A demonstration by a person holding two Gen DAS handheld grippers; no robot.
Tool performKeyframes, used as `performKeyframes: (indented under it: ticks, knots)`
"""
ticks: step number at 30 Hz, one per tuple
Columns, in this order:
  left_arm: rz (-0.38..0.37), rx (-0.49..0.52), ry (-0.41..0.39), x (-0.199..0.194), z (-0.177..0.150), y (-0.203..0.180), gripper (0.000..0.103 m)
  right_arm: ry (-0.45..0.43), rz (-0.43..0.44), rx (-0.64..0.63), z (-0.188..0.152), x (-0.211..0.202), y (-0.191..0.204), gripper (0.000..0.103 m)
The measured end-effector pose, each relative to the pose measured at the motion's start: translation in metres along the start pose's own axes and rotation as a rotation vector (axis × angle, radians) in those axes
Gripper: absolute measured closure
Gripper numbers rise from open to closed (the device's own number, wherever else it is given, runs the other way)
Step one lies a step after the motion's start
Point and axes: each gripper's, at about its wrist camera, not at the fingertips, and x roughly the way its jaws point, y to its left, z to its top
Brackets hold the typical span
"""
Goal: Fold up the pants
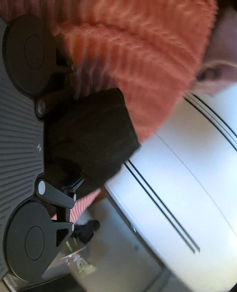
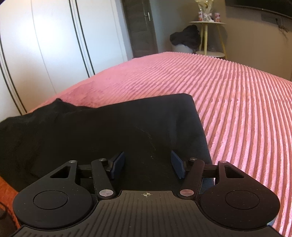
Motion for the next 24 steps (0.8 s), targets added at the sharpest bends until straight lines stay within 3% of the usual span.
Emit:
performKeyframes:
  ticks: [2, 5, 9, 13, 16, 19, 22, 24]
  knots:
    - [-0.024, -0.033, -0.001, 0.000, 0.006, 0.000, 0.060, 0.001, 0.012, 0.013, 0.001, -0.001, -0.001, 0.039]
    - [-0.033, 0.043, -0.026, -0.016, 0.013, -0.023, 0.078, 0.008, 0.037, 0.067, 0.003, -0.002, -0.005, 0.039]
    - [0.005, 0.370, -0.090, -0.041, 0.011, -0.094, 0.081, 0.017, 0.046, 0.128, 0.007, -0.003, -0.011, 0.046]
    - [-0.094, 0.656, -0.142, -0.075, -0.015, -0.177, 0.081, 0.017, 0.078, 0.165, 0.010, -0.007, -0.015, 0.052]
    - [-0.198, 0.875, -0.145, -0.107, -0.065, -0.238, 0.081, -0.005, 0.094, 0.181, 0.011, -0.015, -0.016, 0.053]
    - [-0.302, 1.051, -0.091, -0.121, -0.121, -0.277, 0.081, -0.022, 0.115, 0.214, 0.013, -0.023, -0.022, 0.053]
    - [-0.343, 1.219, 0.006, -0.120, -0.190, -0.296, 0.081, -0.027, 0.132, 0.251, 0.013, -0.032, -0.029, 0.053]
    - [-0.322, 1.296, 0.104, -0.110, -0.233, -0.300, 0.078, -0.021, 0.154, 0.281, 0.013, -0.035, -0.034, 0.052]
